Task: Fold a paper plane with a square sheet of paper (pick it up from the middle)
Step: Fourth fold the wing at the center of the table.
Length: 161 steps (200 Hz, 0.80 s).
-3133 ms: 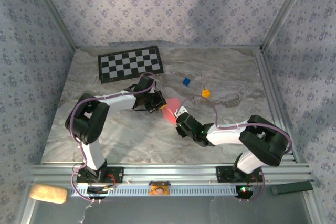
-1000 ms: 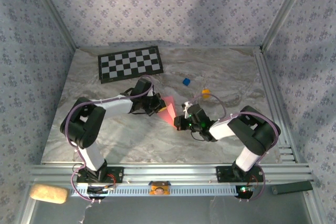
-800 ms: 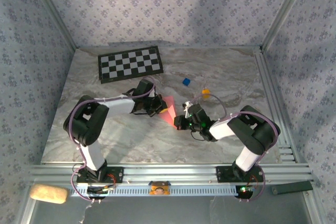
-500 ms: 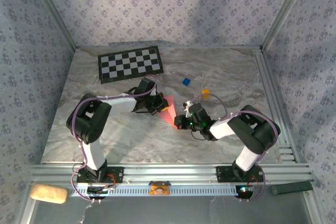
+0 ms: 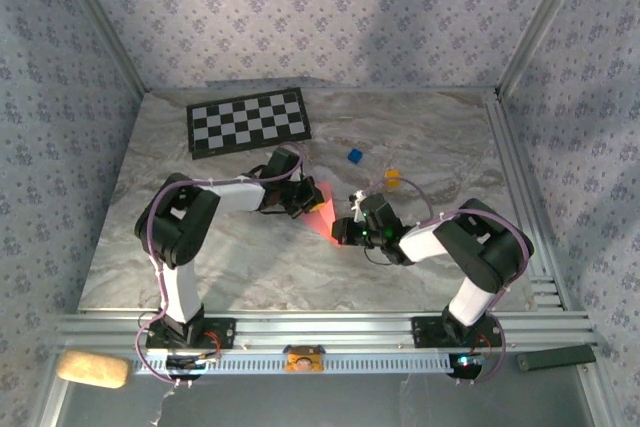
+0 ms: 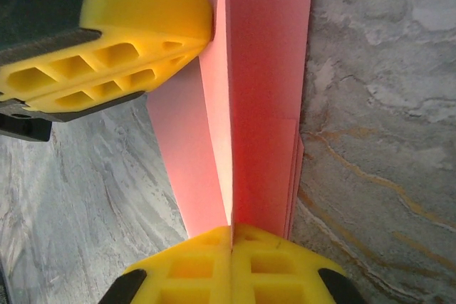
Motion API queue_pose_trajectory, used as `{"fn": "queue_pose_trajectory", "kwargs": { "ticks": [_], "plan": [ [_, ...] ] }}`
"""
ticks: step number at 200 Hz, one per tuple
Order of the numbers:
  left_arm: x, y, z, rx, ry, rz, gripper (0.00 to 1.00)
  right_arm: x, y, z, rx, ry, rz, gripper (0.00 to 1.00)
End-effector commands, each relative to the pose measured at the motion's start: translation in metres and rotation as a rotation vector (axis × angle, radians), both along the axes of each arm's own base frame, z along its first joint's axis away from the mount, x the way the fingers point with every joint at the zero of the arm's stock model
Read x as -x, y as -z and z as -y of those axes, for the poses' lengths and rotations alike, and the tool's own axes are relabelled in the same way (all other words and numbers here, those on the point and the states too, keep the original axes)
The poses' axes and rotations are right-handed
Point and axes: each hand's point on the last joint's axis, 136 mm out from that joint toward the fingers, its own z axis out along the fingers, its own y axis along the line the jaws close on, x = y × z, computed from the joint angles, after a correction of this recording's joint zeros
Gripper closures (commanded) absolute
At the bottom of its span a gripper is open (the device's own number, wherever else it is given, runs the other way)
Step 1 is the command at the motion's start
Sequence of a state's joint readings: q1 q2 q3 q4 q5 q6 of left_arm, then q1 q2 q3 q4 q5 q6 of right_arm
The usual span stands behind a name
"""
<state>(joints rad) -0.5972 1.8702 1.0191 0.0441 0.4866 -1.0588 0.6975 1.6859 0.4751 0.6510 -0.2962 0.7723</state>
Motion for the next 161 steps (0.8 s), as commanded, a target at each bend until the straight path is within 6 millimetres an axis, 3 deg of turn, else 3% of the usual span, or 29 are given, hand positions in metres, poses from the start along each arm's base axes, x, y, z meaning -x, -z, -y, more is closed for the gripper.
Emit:
{"fn": "queue_pose_trajectory", "kwargs": {
  "ticks": [1,161],
  "plan": [
    [-0.003,-0.004,0.008,0.007,0.021,0.005,1.0,0.026,0.05,0.017,0.134,-0.003,-0.182,0.95],
    [-0.005,0.011,0.008,-0.023,0.028,-0.019,1.0,0.027,0.056,0.022,0.146,0.025,-0.258,0.94]
  ]
}}
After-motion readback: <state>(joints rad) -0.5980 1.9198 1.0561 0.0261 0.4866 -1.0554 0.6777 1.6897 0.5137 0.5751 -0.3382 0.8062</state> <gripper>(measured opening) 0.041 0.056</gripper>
